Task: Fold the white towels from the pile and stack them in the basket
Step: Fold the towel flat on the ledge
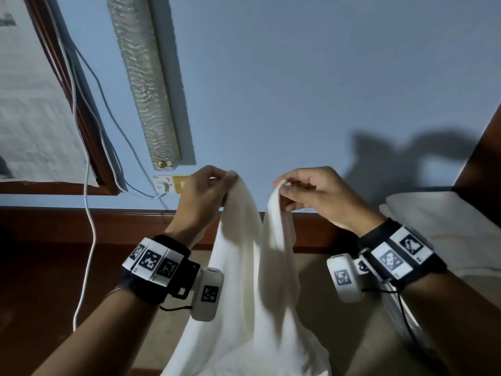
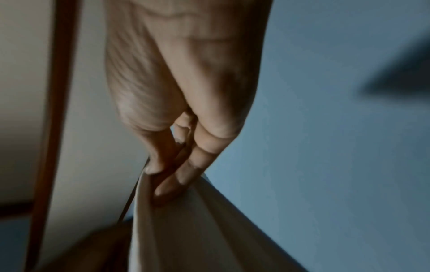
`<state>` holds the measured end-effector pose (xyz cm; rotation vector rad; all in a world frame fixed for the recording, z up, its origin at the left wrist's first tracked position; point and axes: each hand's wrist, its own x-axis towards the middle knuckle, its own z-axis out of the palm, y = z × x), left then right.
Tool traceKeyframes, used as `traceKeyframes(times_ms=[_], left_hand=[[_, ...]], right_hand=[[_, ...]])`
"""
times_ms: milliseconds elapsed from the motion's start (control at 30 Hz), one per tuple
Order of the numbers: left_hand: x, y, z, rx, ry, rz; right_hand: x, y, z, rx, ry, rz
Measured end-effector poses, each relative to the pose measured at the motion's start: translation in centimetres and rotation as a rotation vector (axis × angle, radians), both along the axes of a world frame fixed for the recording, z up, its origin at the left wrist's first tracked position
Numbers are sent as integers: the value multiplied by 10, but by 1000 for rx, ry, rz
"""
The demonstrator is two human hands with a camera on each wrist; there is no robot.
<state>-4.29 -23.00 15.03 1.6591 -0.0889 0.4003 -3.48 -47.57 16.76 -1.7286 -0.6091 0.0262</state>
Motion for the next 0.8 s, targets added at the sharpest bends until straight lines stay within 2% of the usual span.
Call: traceKeyframes(times_ms=[133, 267, 467, 600, 667, 733, 800], left_hand=[[-17, -17, 2, 38, -52, -100], [-26, -25, 3, 39, -70, -121], [-44, -32, -4, 66, -46, -193], [-57, -45, -2, 183, -94, -51], [-64, -48, 4, 223, -114, 12], [-70, -48, 11, 257, -138, 50], [-73, -41, 17, 276, -148, 90]], right_hand=[[-2, 22, -3, -261, -428, -132], [0, 39, -7, -176, -554, -209], [-4, 46, -14, -13, -483, -326], [-13, 46, -16, 30, -447, -340], [-13, 39, -16, 42, -366, -267], [-13, 29, -20, 25, -272, -114], [-15, 21, -31, -83, -149, 69]])
